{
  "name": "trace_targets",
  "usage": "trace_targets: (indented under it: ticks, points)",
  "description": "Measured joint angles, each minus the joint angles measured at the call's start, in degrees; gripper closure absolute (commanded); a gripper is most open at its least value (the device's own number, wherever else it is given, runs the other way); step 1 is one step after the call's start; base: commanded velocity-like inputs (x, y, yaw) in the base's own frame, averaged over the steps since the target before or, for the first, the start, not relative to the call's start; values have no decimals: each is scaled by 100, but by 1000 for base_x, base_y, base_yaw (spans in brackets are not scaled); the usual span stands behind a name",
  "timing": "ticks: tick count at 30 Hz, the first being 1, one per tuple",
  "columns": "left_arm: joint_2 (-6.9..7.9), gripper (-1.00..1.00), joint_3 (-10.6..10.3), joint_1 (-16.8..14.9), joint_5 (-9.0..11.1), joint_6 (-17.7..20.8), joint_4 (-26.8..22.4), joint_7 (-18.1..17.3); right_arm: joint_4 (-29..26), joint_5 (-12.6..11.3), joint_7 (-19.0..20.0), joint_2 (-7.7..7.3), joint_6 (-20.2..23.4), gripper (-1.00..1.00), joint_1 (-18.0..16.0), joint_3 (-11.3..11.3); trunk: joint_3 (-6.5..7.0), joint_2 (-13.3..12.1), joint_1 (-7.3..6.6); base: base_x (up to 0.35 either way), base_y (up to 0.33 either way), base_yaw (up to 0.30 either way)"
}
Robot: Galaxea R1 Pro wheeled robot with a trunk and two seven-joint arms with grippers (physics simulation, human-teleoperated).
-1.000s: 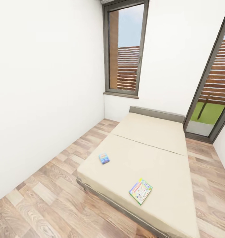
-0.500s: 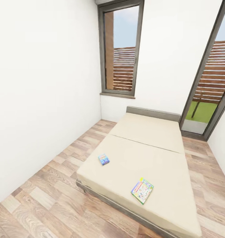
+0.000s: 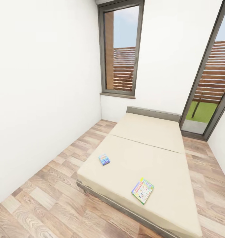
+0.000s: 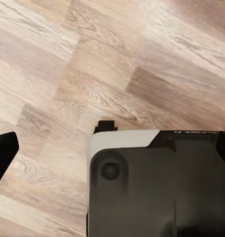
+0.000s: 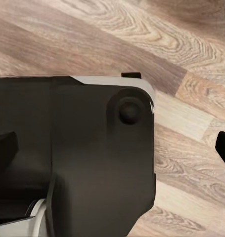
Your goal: Put all the toys in the child's room - the three board games (two on the bed and one on the table), the two jigsaw puzzles on the table, and the tennis ball on the table - inside the toy box on the table in the child's room.
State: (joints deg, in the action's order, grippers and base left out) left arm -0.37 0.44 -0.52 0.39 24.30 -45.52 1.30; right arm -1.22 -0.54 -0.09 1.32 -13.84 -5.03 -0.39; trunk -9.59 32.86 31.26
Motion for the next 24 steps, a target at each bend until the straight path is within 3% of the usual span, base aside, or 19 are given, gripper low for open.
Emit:
trace_targets:
  ticks: [5, 11, 15, 17, 21, 24]
  points:
    - [4, -100, 2, -5, 7, 980, -1202, -632, -28, -4, 16, -9, 734, -100, -620, 0, 0, 0, 0, 0, 0, 0]
    - [12, -100, 82, -164, 3, 1783, -2296, -1096, -29, -72, 33, -98, 1507, -100, -1265, -11, 0, 0, 0, 0, 0, 0]
    - [12, -100, 138, -341, 3, 2140, -2650, -1162, -24, -285, 38, -185, 1804, -100, -1550, -51, -1, 0, 0, 0, 0, 0]
    - [13, -100, 154, -468, 2, 2318, -2788, -1184, -26, -532, 43, -266, 2071, -100, -1712, -72, -1, 0, 0, 0, 0, 0]
    - [13, -100, 161, -609, -6, 2439, -2862, -1196, -26, -914, 49, -428, 2316, -100, -1782, -79, -1, 0, 0, 0, 0, 0]
    - [13, -100, 157, -647, -10, 2459, -2896, -1195, -26, -1019, 57, -471, 2360, -100, -1780, -77, -1, 0, 0, 0, 0, 0]
